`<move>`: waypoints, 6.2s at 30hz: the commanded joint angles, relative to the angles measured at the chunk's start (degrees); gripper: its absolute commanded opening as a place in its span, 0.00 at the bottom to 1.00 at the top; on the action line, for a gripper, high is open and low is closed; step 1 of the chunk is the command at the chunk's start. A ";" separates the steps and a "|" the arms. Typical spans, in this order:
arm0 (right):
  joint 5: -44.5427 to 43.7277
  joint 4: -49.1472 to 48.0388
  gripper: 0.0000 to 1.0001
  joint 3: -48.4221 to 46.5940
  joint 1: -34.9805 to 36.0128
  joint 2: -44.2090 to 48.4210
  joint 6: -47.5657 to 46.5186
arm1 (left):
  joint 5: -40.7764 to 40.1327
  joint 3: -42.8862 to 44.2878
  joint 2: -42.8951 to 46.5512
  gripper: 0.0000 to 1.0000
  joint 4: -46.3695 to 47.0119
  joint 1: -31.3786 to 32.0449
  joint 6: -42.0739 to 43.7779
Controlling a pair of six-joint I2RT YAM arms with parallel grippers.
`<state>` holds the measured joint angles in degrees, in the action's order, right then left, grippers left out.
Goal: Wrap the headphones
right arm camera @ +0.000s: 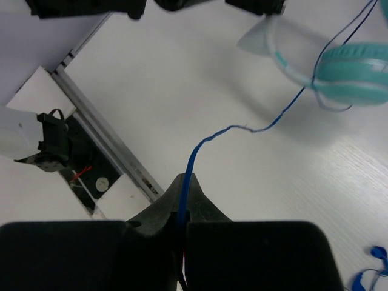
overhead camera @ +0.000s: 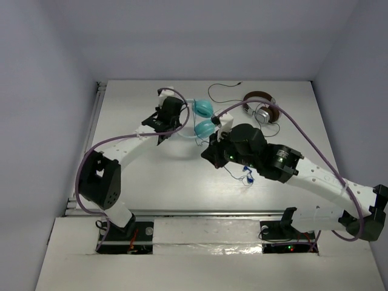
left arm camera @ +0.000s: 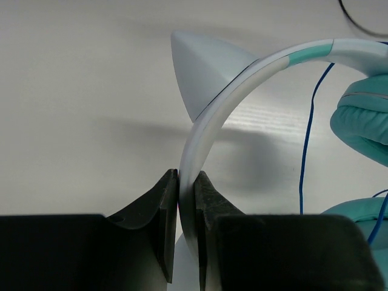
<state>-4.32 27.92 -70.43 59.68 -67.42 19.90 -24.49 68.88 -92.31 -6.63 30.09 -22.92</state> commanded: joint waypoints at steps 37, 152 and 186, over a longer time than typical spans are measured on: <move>-17.04 -5.86 0.00 -4.72 -21.53 -11.77 -9.44 | 23.35 -12.72 12.15 0.00 -6.90 10.52 9.99; 8.28 -17.41 0.00 12.27 4.91 -12.21 11.04 | 12.03 8.75 4.60 0.00 3.12 -10.50 -4.42; -27.92 10.22 0.00 -6.38 2.55 -9.84 -6.10 | 17.11 -27.92 21.39 0.00 -2.76 9.64 -5.82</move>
<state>-25.56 41.39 -75.94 63.26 -78.65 15.38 -9.26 40.77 -73.32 -10.02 38.54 -27.53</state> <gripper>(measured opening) 0.010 0.099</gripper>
